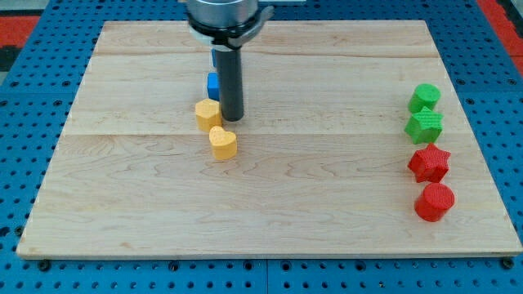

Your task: Move yellow heart below yellow hexagon

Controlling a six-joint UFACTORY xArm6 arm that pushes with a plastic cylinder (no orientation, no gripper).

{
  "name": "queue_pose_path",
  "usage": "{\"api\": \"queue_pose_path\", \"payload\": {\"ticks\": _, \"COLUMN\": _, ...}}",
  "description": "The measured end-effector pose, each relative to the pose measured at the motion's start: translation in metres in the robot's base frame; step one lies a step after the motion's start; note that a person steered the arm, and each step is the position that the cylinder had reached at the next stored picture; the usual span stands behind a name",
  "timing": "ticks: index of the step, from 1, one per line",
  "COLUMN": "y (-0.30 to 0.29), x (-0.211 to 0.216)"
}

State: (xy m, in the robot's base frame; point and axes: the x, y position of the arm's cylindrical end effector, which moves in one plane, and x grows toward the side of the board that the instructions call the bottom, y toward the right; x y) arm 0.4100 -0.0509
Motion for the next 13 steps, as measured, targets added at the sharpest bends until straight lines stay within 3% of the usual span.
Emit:
{"api": "queue_pose_path", "payload": {"ticks": 2, "y": 0.044, "x": 0.019}}
{"api": "queue_pose_path", "payload": {"ticks": 4, "y": 0.040, "x": 0.029}}
{"api": "queue_pose_path", "payload": {"ticks": 6, "y": -0.004, "x": 0.066}}
{"api": "queue_pose_path", "payload": {"ticks": 7, "y": -0.073, "x": 0.068}}
{"api": "queue_pose_path", "payload": {"ticks": 9, "y": -0.072, "x": 0.137}}
{"api": "queue_pose_path", "payload": {"ticks": 10, "y": -0.138, "x": 0.152}}
{"api": "queue_pose_path", "payload": {"ticks": 11, "y": -0.165, "x": 0.126}}
{"api": "queue_pose_path", "payload": {"ticks": 13, "y": 0.020, "x": 0.058}}
